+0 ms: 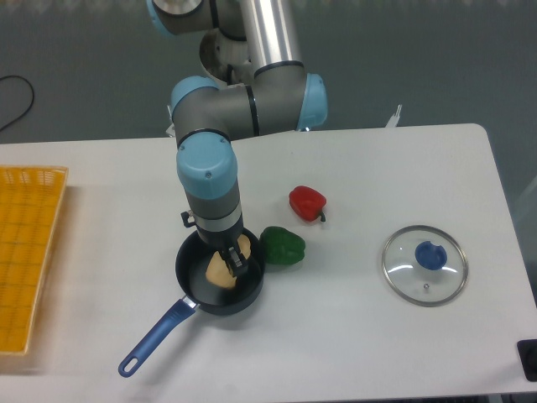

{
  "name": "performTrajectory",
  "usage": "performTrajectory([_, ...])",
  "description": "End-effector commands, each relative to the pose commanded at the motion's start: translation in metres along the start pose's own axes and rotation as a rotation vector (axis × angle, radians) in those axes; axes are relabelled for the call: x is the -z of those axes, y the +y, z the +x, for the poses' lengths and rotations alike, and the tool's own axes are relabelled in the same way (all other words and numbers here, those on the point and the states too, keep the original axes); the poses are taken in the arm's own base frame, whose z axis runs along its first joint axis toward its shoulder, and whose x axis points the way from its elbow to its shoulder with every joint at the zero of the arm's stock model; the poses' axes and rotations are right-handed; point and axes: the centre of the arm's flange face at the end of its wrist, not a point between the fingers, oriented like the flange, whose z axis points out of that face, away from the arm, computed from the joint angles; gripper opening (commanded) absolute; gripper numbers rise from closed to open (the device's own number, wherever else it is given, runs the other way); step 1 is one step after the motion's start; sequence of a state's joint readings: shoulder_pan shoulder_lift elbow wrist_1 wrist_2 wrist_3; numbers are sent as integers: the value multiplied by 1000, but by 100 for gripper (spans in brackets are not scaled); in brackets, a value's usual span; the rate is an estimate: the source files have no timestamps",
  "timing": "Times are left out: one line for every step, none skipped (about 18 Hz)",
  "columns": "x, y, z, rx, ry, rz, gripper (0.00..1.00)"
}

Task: Place the bread in the pot
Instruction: 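Lower the bread into the saucepan and open the gripper, then raise the open gripper up out of the saucepan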

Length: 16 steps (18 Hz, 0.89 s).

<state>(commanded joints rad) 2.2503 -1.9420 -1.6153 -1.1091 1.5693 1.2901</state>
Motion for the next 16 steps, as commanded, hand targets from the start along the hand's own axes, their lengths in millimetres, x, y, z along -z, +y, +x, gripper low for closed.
performTrajectory([1,0,0,0,-1,2,100])
performTrajectory([2,0,0,-2,-3,2,100])
performTrajectory([3,0,0,-2,-4,3,100])
performTrajectory([3,-1,-2,-2,-7,2,100])
performTrajectory([5,0,-3,-2,-10,3,100])
performTrajectory([7,2,-5,1,-15,4,100])
performTrajectory([10,5,-7,6,-21,1,100])
performTrajectory([14,7,-8,6,-28,-4,100])
performTrajectory([17,11,-11,14,-35,-4,100])
performTrajectory([20,18,-16,25,-40,-2,100])
performTrajectory([29,26,-21,35,-56,-1,100])
performTrajectory([34,31,-23,38,-63,0,100])
performTrajectory([36,41,-27,38,-67,-1,100])
performTrajectory([38,53,-32,22,-67,-3,100])
performTrajectory([41,63,-35,0,-71,-5,100])
performTrajectory([42,75,-40,-12,-75,-9,100])
